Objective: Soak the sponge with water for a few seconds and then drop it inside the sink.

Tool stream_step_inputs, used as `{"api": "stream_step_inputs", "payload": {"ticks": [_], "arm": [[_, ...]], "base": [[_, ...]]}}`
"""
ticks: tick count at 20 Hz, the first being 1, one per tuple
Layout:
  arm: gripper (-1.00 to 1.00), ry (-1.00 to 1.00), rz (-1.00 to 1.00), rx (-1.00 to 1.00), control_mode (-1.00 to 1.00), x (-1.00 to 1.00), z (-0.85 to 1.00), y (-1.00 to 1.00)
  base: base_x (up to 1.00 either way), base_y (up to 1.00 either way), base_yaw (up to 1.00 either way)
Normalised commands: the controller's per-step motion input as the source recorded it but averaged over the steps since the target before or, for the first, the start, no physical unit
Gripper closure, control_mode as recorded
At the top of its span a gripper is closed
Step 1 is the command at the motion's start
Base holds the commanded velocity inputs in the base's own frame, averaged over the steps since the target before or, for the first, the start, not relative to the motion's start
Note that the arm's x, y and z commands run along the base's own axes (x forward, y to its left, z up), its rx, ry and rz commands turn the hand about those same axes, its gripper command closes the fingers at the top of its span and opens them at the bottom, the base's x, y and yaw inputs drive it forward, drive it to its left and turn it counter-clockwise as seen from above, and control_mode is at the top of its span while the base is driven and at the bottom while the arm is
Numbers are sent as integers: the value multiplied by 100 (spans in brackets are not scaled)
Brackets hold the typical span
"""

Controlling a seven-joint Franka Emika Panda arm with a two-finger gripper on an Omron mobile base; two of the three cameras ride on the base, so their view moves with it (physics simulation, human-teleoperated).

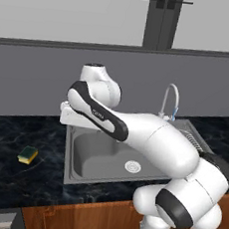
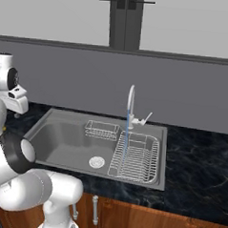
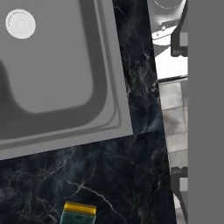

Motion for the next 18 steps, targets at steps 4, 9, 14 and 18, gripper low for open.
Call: {"api": "stream_step_inputs", "payload": {"ticks": [4,9,14,18], "arm": [[-100,-3,0,-3,-100,4,-12,22],[-100,-6,0,-6,-100,5,-4,6],[-100,-4,0,-1,-100,5,-15,0],[-100,0,0,0,-100,10,-31,10]], "base": [[0,0,0],[0,0,0],[0,0,0],[0,0,0]]}}
